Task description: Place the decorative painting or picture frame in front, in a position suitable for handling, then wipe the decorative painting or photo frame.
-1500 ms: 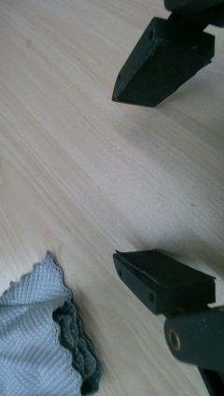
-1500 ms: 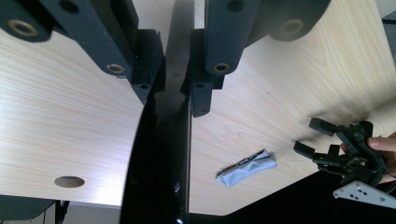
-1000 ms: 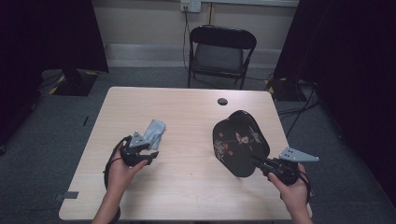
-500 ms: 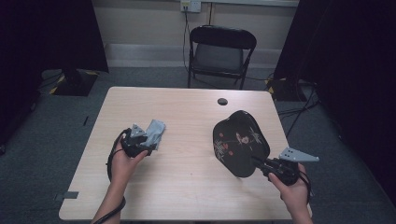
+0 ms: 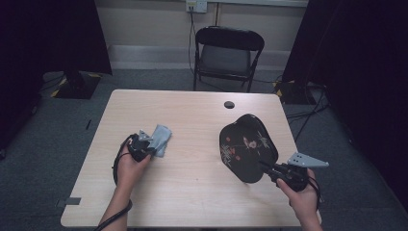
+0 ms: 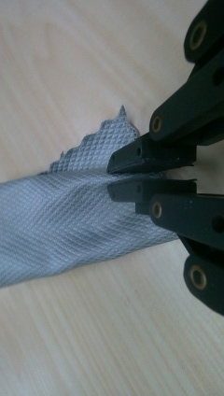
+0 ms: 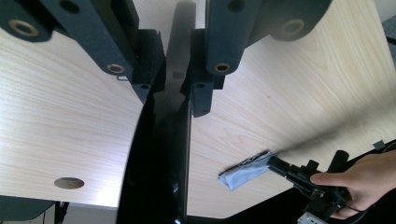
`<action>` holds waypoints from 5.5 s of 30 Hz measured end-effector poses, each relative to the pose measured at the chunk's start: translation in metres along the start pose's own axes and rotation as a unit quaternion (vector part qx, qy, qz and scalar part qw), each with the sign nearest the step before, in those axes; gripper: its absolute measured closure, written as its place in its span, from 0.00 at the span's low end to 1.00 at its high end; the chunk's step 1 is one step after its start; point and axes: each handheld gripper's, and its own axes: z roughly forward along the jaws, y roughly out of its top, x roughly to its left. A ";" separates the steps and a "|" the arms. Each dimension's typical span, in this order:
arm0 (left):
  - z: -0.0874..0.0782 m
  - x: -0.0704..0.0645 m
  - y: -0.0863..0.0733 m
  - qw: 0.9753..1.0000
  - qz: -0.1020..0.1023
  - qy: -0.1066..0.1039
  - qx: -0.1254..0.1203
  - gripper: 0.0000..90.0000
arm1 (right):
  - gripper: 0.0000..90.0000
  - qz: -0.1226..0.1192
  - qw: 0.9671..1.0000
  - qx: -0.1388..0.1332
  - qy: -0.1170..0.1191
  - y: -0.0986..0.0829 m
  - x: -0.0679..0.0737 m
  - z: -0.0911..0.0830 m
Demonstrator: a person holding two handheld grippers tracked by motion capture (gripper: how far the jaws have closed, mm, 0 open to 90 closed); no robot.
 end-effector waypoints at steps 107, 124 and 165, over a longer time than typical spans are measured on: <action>-0.028 -0.140 0.152 0.976 0.089 -0.116 -0.162 0.87 | 0.88 0.006 1.000 -0.002 -0.001 0.001 -0.001 0.001; -0.001 -0.138 0.131 0.981 0.086 -0.115 -0.128 0.87 | 0.88 0.003 1.000 -0.001 0.001 0.000 -0.001 0.001; -0.015 -0.121 0.104 0.989 0.063 -0.085 -0.106 0.87 | 0.88 0.002 1.000 0.004 -0.006 0.003 0.002 0.003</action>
